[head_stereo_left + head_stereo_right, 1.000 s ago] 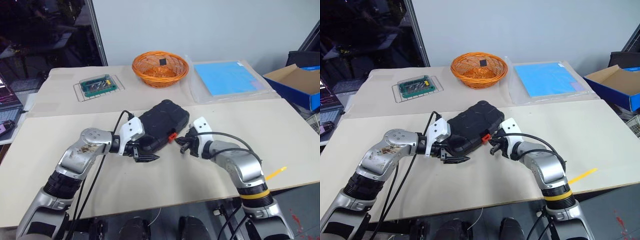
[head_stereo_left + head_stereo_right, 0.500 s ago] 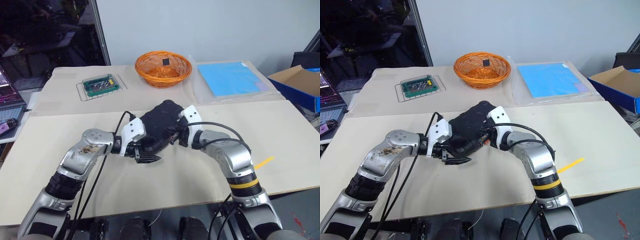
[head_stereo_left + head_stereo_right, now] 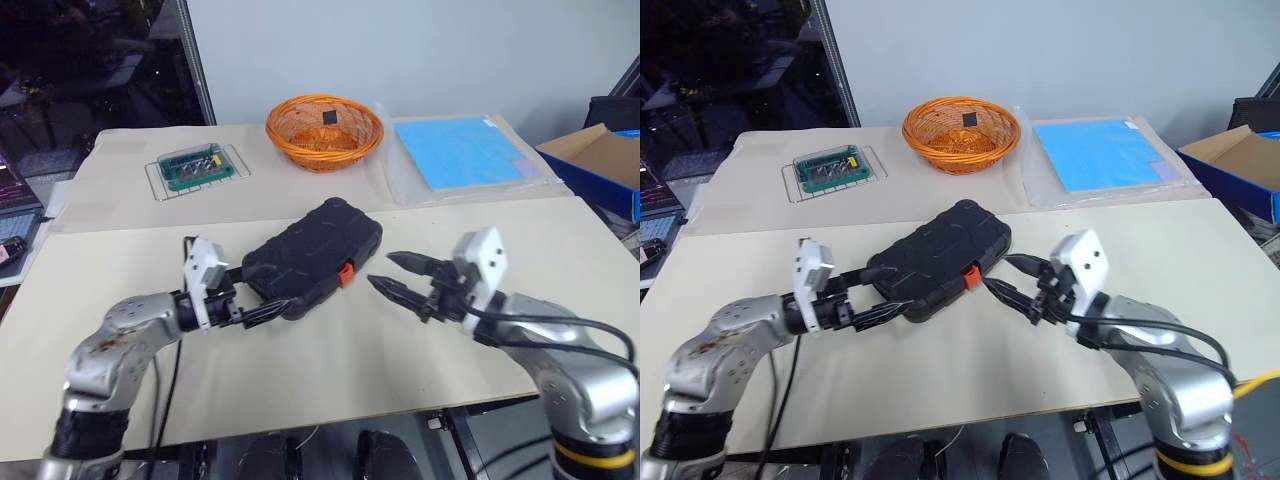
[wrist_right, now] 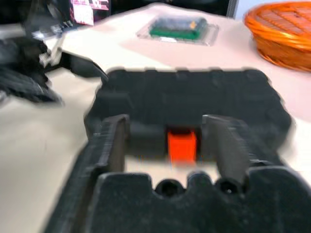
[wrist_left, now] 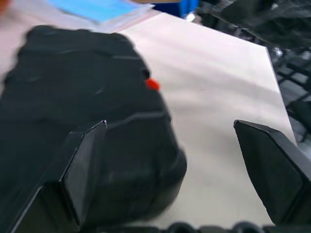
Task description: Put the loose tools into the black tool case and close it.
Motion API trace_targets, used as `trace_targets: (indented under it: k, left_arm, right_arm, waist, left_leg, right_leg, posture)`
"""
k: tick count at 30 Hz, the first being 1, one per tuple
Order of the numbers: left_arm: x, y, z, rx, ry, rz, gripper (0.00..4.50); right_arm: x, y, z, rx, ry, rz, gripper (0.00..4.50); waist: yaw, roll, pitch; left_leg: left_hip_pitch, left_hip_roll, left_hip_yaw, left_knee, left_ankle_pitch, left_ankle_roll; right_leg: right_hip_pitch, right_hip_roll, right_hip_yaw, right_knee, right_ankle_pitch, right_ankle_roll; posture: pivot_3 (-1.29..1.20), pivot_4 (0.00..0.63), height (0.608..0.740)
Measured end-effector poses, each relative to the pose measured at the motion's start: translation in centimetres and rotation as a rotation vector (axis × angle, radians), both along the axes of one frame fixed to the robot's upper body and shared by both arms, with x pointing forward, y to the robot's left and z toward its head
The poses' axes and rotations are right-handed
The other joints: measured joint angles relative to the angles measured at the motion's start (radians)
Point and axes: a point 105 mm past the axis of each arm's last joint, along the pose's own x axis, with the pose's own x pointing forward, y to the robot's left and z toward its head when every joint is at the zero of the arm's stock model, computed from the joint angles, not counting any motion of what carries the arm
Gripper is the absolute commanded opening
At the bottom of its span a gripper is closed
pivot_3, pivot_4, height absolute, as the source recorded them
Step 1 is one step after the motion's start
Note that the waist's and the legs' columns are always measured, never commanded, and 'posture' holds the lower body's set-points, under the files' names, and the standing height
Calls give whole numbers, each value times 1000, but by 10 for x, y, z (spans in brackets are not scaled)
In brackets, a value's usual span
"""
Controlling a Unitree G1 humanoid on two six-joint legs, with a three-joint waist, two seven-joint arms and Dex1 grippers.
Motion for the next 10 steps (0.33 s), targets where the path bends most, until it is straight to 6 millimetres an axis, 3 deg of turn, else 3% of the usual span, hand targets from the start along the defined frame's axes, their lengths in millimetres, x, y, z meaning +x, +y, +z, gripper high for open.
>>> trace_targets:
  k: [1, 4, 7, 10]
  left_arm:
    - [-4, 5, -2, 1, 18, 13, 4500]
    - [-28, 27, -13, 51, 89, 59, 4500]
    - [-43, 39, -15, 82, 115, 77, 4500]
    - [-48, 42, -17, 88, 131, 80, 4500]
  right_arm:
    - [-4, -7, 0, -22, 0, -11, 4405]
    - [-24, -43, -8, -139, 68, -82, 4405]
    - [-40, -64, -15, -204, 129, -100, 4405]
    - [-45, -70, -17, -230, 139, -88, 4405]
  waist:
    - [2, 0, 0]
    - [13, -1, 0]
    - [23, 0, 1]
    - [25, -1, 1]
  left_leg:
    - [0, 0, 0, 0, -1, 0]
    - [2, 0, -1, 0, -5, -2]
    - [2, 1, -1, 0, -8, -7]
    - [5, 0, -1, 0, -11, -5]
  right_leg:
    - [0, 0, -1, -1, 0, 0]
    - [2, 0, -1, -3, -1, 0]
    - [2, 1, -1, -8, -3, 4]
    - [3, 0, -1, -9, -8, 1]
  posture:
    - [0, 150, 740]
    - [0, 150, 740]
    - [0, 150, 740]
    - [0, 150, 740]
